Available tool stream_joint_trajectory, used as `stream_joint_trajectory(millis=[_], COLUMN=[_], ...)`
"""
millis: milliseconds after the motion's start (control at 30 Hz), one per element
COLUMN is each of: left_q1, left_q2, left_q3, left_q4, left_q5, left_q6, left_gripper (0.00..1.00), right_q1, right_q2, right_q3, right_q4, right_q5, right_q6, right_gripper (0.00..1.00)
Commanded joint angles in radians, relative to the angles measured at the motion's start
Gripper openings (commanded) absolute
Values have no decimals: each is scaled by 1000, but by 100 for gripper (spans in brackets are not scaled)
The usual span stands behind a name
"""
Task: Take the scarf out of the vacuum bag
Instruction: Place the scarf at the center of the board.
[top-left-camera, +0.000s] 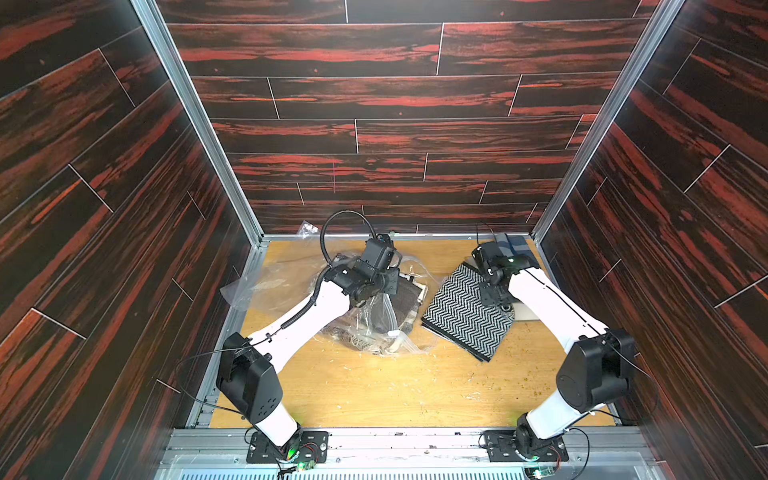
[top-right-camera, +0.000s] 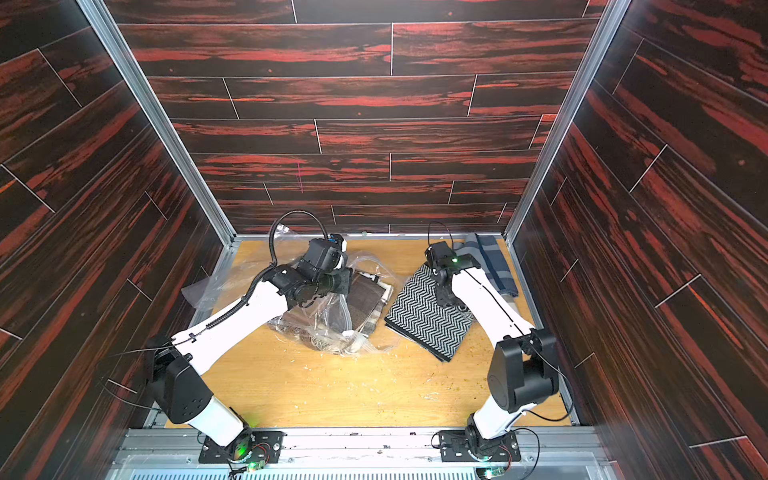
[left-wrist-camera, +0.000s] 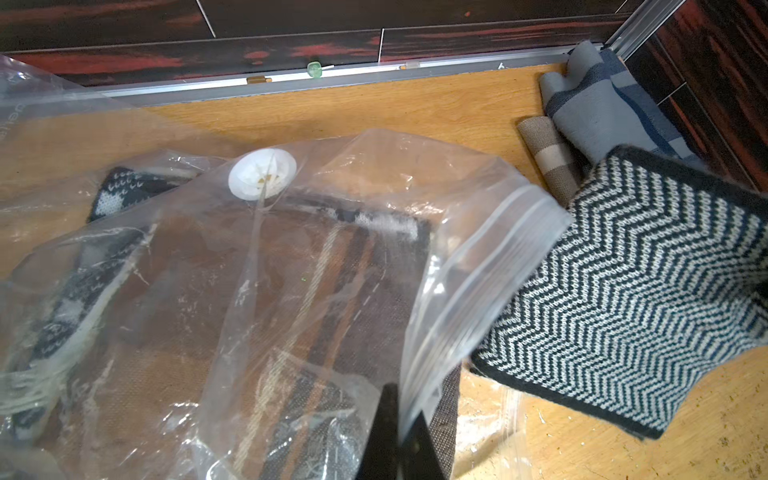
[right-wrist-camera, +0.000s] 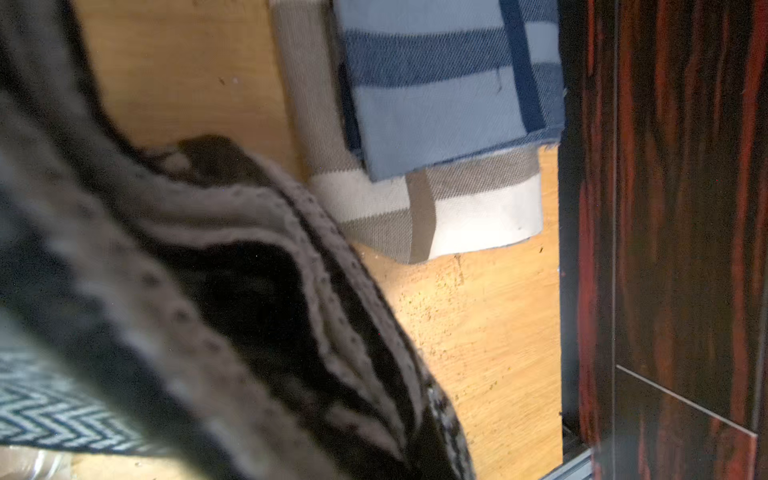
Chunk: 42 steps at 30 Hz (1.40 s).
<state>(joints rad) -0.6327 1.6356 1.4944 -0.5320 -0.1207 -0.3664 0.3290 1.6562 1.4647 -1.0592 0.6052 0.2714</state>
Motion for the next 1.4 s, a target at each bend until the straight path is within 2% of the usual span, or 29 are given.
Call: stream_joint_trajectory(millis=[0, 133, 500, 1133, 1367], left_q1=[11, 10, 16, 21, 20], left_q2=[-17, -19, -27, -56, -69], left_q3=[18, 17, 18, 13, 0], left_q4=[-16, -20, -29, -29, -34], left_q5=[-11, -23, -40, -45, -46], left_q6=[6, 6, 4, 3, -2], left_gripper=[0, 0, 0, 0, 0], right_q1=[-9, -47, -164, -230, -310], right_q2=[29, 61, 143, 353, 337], right_q3=[84, 156, 302, 706, 728], right_q4=[-54, -84, -83, -184, -176], right_q5=[59, 59, -45, -104, -270], right_q6=[-7, -28, -70, -74, -61], right_gripper=[0, 0, 0, 0, 0])
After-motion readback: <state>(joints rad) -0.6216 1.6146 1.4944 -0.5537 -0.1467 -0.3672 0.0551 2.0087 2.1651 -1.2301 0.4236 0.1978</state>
